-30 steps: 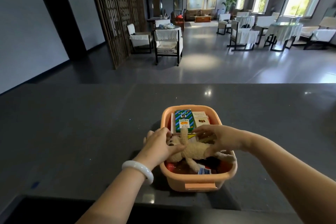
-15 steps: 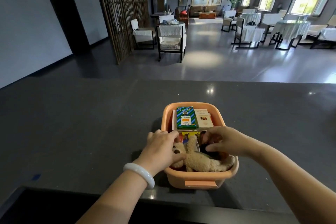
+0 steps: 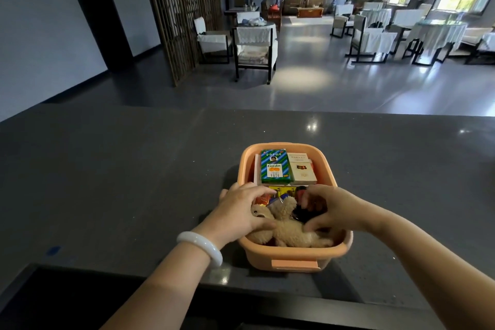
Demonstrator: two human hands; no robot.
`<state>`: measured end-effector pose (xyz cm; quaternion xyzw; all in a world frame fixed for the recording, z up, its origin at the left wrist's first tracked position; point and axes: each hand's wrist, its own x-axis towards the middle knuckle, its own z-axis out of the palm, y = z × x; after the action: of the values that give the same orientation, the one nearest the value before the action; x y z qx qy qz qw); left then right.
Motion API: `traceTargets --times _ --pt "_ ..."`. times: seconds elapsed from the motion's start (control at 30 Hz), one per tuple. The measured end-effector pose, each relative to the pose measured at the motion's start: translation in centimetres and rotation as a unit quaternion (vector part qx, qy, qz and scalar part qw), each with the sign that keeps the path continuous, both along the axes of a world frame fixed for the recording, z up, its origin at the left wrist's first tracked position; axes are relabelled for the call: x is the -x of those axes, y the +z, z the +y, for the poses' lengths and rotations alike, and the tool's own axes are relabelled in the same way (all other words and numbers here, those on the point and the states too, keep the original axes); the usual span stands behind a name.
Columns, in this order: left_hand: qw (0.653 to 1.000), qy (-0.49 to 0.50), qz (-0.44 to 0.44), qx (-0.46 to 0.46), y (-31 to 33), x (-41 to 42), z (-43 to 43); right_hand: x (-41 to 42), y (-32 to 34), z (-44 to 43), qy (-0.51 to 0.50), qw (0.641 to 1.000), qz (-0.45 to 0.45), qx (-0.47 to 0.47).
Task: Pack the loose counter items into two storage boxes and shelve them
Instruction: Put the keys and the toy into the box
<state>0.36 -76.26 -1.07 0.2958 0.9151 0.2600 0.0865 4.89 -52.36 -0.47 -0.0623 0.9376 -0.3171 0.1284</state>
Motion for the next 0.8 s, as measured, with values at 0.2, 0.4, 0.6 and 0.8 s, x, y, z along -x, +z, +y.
traceTargets --times 0.2,0.4,0.6,0.8 --pt "0.999 -0.007 -0.005 0.036 -1.0 0.5 0.3 1.4 -0.9 -1.7 -0.021 0.994 0.019 0.106" --pt "0.998 -0.018 -0.058 0.018 -0.6 0.9 0.5 1.6 -1.3 -2.2 -0.076 0.986 0.046 0.140" --pt "0.987 0.003 -0.159 -0.027 0.7 2.7 2.6 1.6 -0.9 -1.3 -0.069 0.996 0.003 0.051" --pt "0.981 0.034 -0.188 0.033 0.4 3.7 4.1 1.8 -0.1 -1.4 -0.076 0.996 0.027 -0.025"
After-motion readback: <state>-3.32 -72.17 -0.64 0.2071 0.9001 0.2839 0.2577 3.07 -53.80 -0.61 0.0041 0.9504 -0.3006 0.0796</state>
